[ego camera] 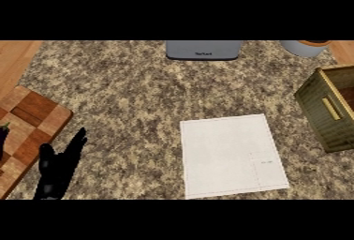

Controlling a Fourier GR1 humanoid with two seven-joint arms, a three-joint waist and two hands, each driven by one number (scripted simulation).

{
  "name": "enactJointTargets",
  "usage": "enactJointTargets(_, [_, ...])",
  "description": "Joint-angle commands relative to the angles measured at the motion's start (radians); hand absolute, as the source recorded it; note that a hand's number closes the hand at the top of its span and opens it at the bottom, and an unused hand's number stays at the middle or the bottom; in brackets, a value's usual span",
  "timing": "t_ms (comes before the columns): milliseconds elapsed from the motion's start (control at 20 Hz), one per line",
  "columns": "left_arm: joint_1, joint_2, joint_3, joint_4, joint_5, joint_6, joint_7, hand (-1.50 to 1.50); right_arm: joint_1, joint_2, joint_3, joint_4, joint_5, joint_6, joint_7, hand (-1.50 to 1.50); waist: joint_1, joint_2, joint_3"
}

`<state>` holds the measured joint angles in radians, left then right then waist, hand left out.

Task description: Pick the bell pepper from the placemat and place it in the basket

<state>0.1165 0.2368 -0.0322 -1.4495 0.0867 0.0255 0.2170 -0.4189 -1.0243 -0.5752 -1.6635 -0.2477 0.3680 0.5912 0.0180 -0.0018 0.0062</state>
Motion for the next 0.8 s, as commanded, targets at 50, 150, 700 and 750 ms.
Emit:
enactJointTargets(50, [-0.044,0.002,0.004,0.040,0.007,-0.010,0.091,0.00,-0.087,0.020,0.083,0.223,0.073,-0.017,-0.147,1.50,0.009,0.010,-0.006])
enactJointTargets(150, [-0.001,0.009,0.014,0.060,0.010,-0.038,0.037,0.00,-0.076,0.051,0.087,0.243,0.080,-0.020,-0.167,1.50,0.000,0.007,-0.006])
enactJointTargets(700, [0.009,-0.019,0.006,0.008,-0.012,-0.012,0.089,0.00,-0.168,0.100,0.098,0.622,0.119,-0.010,-0.394,1.50,0.001,0.006,-0.006])
enactJointTargets(750, [0.019,-0.033,0.011,0.055,0.000,-0.031,0.034,0.00,-0.172,0.096,0.107,0.628,0.113,0.009,-0.382,1.50,-0.002,0.006,-0.006])
